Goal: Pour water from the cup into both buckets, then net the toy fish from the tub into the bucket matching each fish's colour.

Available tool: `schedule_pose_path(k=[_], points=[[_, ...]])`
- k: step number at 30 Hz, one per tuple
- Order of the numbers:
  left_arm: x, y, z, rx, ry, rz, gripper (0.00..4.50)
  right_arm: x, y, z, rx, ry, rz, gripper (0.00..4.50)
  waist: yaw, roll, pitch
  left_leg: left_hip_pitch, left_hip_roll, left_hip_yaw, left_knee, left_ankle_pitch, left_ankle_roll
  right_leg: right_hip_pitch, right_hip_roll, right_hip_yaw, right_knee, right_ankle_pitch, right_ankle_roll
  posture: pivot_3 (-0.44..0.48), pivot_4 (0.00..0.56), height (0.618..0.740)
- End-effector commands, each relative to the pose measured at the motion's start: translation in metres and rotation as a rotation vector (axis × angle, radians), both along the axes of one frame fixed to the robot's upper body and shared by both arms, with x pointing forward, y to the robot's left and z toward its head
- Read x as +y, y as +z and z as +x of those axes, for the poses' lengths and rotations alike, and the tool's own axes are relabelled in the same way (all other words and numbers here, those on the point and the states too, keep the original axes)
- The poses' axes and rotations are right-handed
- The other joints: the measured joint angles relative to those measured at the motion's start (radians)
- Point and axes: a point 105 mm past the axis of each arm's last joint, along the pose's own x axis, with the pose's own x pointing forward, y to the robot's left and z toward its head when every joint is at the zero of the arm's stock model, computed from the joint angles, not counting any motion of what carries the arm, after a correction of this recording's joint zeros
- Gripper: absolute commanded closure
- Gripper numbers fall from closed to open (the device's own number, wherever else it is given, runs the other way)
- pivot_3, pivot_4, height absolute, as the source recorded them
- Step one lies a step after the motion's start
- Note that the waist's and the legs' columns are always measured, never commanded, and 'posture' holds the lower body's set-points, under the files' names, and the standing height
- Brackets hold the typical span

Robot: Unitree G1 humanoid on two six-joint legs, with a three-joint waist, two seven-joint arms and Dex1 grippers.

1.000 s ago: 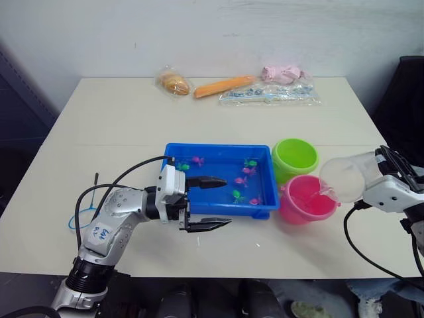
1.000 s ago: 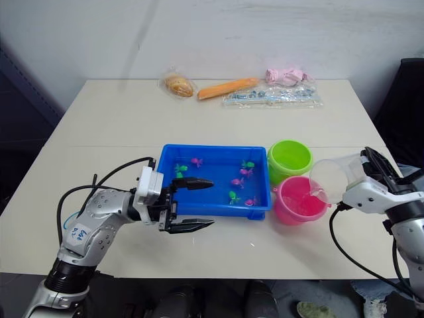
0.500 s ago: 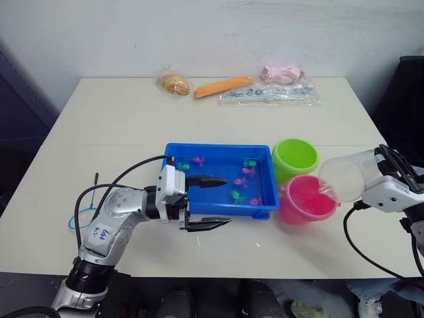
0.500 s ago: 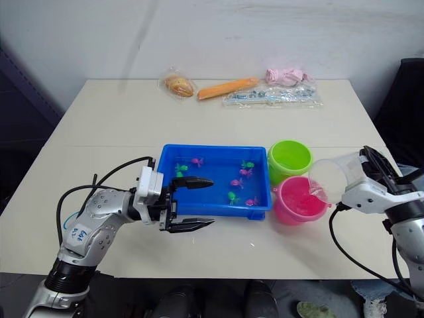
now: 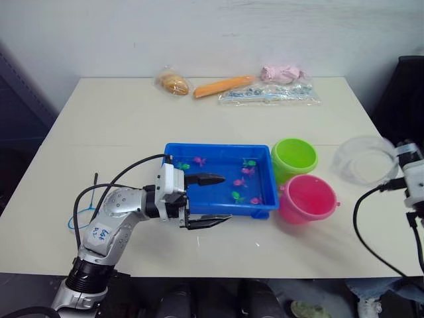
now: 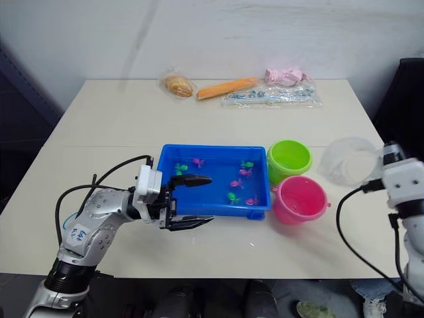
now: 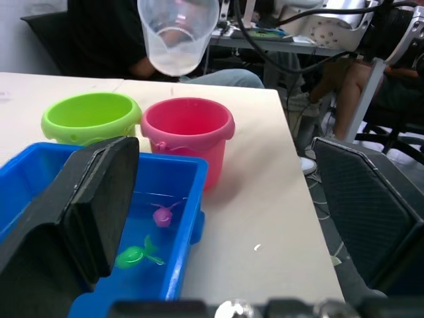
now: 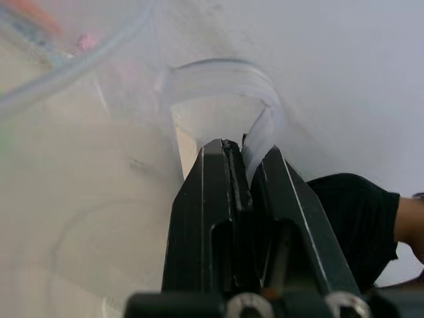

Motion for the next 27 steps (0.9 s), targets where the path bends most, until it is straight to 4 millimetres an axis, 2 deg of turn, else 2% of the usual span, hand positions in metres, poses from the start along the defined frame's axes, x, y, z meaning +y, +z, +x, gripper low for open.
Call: schedule_pose_path(k=[1,5,9,14,19,23,27], points=[[0.006,0.012,0.005,-0.021,0.035,-0.054,0.00,-0.005,0.018,0.010,-0.014,0.000,0.030,4.46,-0.003,0.000,0.000,0.000,0.000,0.000,0.000,0.000,0.000,0.000,0.000,0.000,0.000,0.000,0.000,0.000,0.150,0.740],[0.008,0.016,0.012,-0.021,0.074,-0.072,0.00,-0.008,0.020,0.025,0.019,0.002,0.027,4.46,-0.001,0.000,0.000,0.000,0.000,0.000,0.000,0.000,0.000,0.000,0.000,0.000,0.001,0.000,0.000,0.000,0.150,0.740],[0.011,0.017,0.018,-0.016,0.117,-0.084,0.00,-0.007,0.021,0.050,0.080,0.015,-0.051,4.46,-0.002,0.000,0.000,-0.001,-0.001,0.001,0.001,0.001,0.001,0.000,0.000,0.000,0.001,0.001,0.002,0.000,0.150,0.740],[0.011,0.017,0.018,-0.016,0.135,-0.084,0.00,0.000,0.017,0.068,0.118,0.019,-0.182,4.46,-0.001,0.000,0.000,-0.001,-0.001,0.001,0.000,0.001,0.001,0.000,0.000,-0.001,0.001,0.001,0.002,0.000,0.150,0.740],[0.011,0.016,0.017,-0.014,0.147,-0.083,0.00,0.006,0.017,0.077,0.104,0.015,-0.252,4.46,-0.001,0.000,0.000,-0.002,-0.001,0.001,0.000,0.001,0.001,0.000,-0.001,0.000,0.001,0.001,0.002,0.000,0.150,0.740],[0.010,0.015,0.018,-0.027,0.159,-0.086,0.00,0.015,0.023,0.082,0.059,-0.014,-0.390,4.46,-0.002,0.000,0.000,-0.002,-0.001,0.001,0.000,0.001,0.001,0.000,0.000,0.000,0.001,0.001,0.002,0.000,0.150,0.740],[0.010,0.017,0.020,-0.032,0.172,-0.097,0.00,0.019,0.024,0.087,0.048,-0.018,-0.425,4.46,-0.002,0.000,0.000,-0.002,-0.001,0.001,0.000,0.001,0.000,0.000,0.000,0.000,0.001,0.001,0.002,0.000,0.150,0.740]])
